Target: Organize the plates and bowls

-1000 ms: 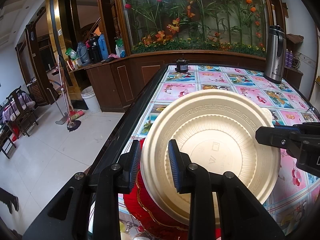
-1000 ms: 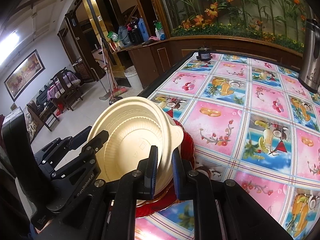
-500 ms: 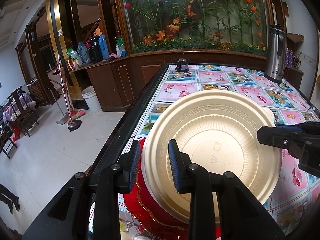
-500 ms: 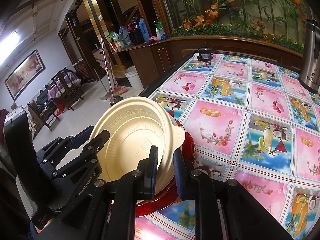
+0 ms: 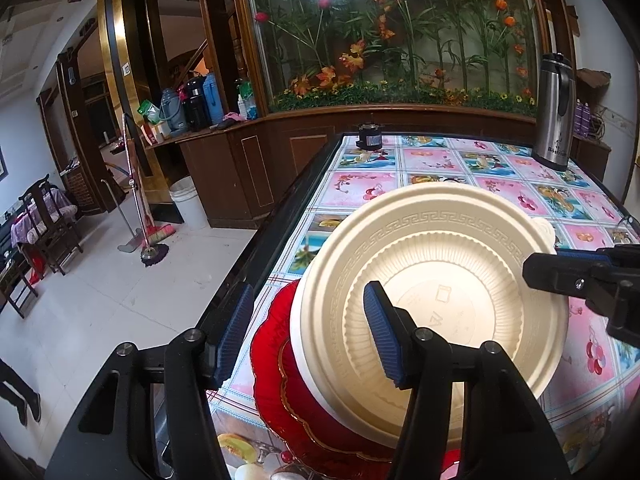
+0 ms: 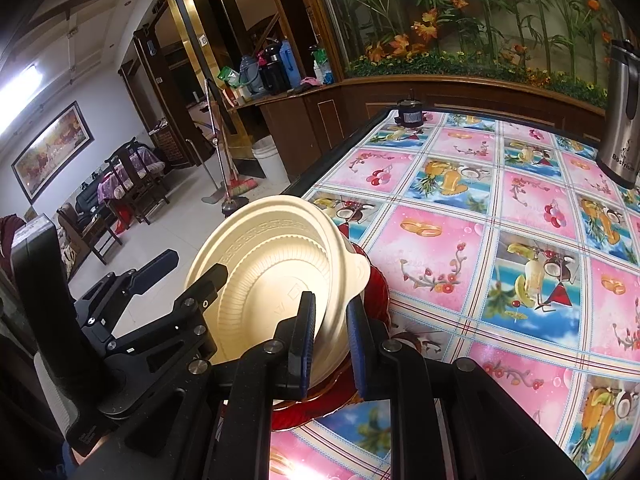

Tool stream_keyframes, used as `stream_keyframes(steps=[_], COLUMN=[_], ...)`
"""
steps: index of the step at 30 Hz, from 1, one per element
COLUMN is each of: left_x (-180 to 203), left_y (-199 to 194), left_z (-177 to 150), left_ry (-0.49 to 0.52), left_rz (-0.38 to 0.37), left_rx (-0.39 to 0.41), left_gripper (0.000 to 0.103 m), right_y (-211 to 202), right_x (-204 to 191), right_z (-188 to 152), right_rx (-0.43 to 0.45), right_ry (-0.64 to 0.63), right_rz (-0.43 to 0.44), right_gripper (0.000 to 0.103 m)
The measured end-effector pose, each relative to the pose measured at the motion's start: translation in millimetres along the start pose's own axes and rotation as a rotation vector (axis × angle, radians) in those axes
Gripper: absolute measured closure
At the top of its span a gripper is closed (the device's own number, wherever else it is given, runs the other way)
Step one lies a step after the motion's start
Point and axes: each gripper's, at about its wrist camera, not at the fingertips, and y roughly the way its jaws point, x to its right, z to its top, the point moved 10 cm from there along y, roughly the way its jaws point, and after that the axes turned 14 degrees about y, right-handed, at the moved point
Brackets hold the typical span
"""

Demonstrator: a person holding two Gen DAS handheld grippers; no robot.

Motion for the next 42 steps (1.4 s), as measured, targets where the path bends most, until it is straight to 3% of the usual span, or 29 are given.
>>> stream_keyframes(steps=[11, 32, 38, 42], left_x=[0, -5, -34, -62], left_y=[0, 0, 0, 11], left_z=[-1, -7, -23, -46], left_ry=[0.001, -0.011, -0.166, -0.254], left_rz=[0.0, 0.004, -0.152, -0.177], left_rx=[0.001, 0.0, -0.036, -0.082], left_gripper=[0.045, 0.043, 0.043, 0.043], right_y=[-15, -24, -24, -17], right_x=[5, 24, 48, 70], right_z=[6, 5, 6, 3], right_rx=[0.042, 0.055, 0.044, 0.019], right_ry=[0.011, 0.064, 0.142, 0.208], right_rz=[0.007, 0.02, 0.026, 0.024], right_gripper=[0.075, 0.075, 0.068, 0.068])
